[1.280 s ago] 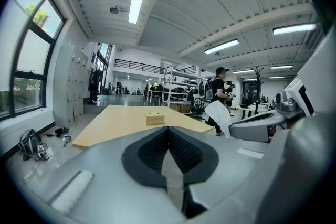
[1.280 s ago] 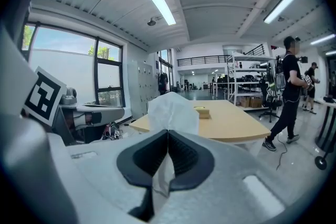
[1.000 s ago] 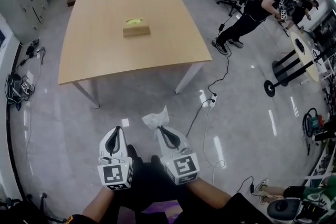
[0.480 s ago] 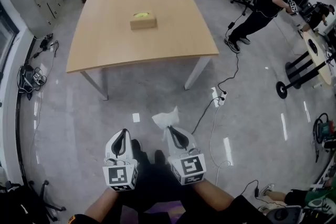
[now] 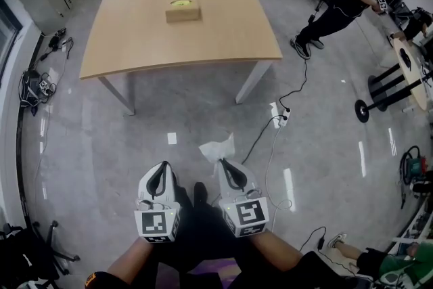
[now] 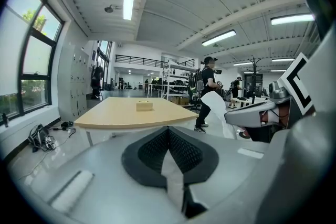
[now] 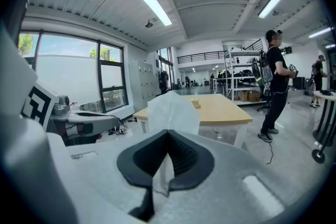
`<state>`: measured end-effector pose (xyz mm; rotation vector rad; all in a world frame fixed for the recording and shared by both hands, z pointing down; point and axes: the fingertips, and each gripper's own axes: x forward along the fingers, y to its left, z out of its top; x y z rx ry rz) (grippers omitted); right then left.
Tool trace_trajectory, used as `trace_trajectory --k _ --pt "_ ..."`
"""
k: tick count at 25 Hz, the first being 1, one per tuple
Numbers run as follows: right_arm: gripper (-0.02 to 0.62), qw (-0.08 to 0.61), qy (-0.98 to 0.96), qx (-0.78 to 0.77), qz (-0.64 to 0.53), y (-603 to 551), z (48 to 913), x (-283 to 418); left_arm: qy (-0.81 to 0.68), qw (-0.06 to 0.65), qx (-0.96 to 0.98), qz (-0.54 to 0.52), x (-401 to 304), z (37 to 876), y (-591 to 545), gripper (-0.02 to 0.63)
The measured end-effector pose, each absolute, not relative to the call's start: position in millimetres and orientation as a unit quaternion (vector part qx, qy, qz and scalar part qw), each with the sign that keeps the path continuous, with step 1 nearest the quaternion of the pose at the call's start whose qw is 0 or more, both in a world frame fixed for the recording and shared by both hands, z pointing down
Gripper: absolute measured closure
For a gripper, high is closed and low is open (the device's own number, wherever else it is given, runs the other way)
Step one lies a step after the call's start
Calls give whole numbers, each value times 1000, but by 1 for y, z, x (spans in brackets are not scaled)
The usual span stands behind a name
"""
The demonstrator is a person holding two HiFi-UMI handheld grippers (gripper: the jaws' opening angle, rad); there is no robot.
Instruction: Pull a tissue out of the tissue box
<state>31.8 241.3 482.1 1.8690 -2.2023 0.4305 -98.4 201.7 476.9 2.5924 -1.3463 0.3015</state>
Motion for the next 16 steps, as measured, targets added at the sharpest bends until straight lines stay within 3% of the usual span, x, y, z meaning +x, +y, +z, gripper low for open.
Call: trace_trajectory --k 16 --pt "600 101 -752 633 151 248 480 39 -459 105 877 96 -92 476 204 588"
